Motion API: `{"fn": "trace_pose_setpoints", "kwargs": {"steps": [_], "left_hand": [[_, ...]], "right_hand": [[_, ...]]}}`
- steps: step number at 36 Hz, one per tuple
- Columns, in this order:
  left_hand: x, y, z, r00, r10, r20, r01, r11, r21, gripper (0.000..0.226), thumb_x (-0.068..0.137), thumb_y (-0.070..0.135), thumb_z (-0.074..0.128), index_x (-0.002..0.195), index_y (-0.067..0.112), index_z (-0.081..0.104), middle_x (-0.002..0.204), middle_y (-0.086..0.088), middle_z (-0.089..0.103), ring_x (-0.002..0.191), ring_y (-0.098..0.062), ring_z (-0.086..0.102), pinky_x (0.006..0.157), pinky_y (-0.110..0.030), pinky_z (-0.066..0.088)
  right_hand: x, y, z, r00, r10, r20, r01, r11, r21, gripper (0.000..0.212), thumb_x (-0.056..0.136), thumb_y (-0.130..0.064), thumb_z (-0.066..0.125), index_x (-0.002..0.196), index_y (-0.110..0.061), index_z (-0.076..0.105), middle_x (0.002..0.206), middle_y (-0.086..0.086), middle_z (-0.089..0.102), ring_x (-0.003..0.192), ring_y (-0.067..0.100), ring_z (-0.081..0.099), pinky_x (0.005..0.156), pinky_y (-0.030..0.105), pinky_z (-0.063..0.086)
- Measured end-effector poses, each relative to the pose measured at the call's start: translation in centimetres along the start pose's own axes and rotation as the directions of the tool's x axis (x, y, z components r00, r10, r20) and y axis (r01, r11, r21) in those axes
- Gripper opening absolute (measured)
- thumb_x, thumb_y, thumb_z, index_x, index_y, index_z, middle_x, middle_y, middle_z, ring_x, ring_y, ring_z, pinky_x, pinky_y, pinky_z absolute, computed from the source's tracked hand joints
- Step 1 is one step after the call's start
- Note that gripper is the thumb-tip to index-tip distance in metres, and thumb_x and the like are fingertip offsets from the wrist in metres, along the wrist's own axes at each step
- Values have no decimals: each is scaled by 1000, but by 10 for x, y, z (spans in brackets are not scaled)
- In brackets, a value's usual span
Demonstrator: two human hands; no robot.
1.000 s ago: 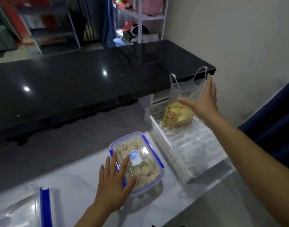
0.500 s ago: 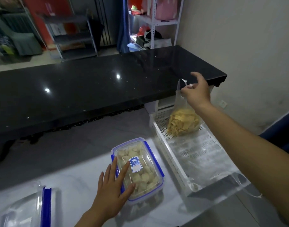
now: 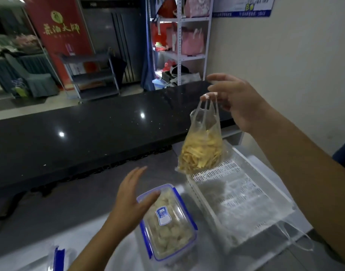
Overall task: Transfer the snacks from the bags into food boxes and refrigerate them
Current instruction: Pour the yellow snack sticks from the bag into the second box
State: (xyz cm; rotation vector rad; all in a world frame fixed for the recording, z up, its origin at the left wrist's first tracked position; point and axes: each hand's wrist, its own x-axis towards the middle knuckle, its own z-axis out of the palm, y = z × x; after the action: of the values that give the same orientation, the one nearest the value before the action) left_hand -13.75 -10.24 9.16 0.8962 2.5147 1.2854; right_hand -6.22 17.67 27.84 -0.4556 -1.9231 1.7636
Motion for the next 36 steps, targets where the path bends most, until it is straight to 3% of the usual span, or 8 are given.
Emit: {"fn": "trace_pose_setpoints", "kwargs": {"steps": [4,6,11,18,22,28,32,36], "left_hand": [[27,61,-36,973,205,-110,-215,973,-85,78,72,64,63,144,45,41,141,29,38,120,30,31,96,-9,29],[38,88,-48,962,248,-117,-259,962,-90,81,69,67,64,144,47,39,138,31,35,113,31,32,91,-4,25],[51,124,-60,964,264,-40,-265,964,-6,81,77,50,78,146,45,36,152,16,35,136,-1,30,105,-24,27],[15,109,-65,934,275,227,-250,959,-134,42,81,51,72,121,40,68,140,19,55,130,-3,52,109,-45,45],[-10,97,-54,954,254,160,-220,955,-200,44,82,54,67,108,20,75,128,15,64,119,-12,62,100,-52,51],[-38,80,-52,959,254,-128,-274,945,-179,36,85,39,63,81,6,75,107,8,74,111,-15,67,96,-49,54],[-55,71,-62,937,288,-198,-284,958,48,31,90,41,67,61,30,63,110,12,73,122,-8,60,104,-40,47],[-65,68,-78,945,214,-247,-210,977,45,30,89,40,64,61,29,63,112,9,73,121,-6,60,104,-32,46]], "right_hand": [[-24,-23,7,983,45,179,-61,994,85,41,72,-33,65,112,-25,66,97,8,73,77,12,65,73,34,38],[-36,-27,12,968,65,243,-93,990,105,44,77,-32,64,120,-23,66,97,10,74,82,15,65,78,36,38],[-65,-23,31,899,70,432,-147,978,148,52,76,-29,63,128,-24,64,99,13,72,96,25,66,96,46,43],[-104,-5,38,771,51,635,-148,984,101,53,77,-30,64,130,-32,64,98,2,74,104,22,70,104,51,41],[-118,7,49,710,45,703,-132,989,70,55,79,-25,63,133,-34,61,105,4,76,109,24,69,96,42,46],[-137,33,68,761,-30,648,-23,997,73,59,83,-21,68,137,-39,53,101,11,76,106,19,71,91,19,53],[-147,73,68,905,-40,423,-20,991,135,47,80,-31,69,125,-42,62,107,1,75,103,13,70,88,31,52],[-172,137,83,952,174,250,-245,926,288,47,70,-41,75,116,-33,69,117,-1,72,106,18,68,95,47,50]]}}
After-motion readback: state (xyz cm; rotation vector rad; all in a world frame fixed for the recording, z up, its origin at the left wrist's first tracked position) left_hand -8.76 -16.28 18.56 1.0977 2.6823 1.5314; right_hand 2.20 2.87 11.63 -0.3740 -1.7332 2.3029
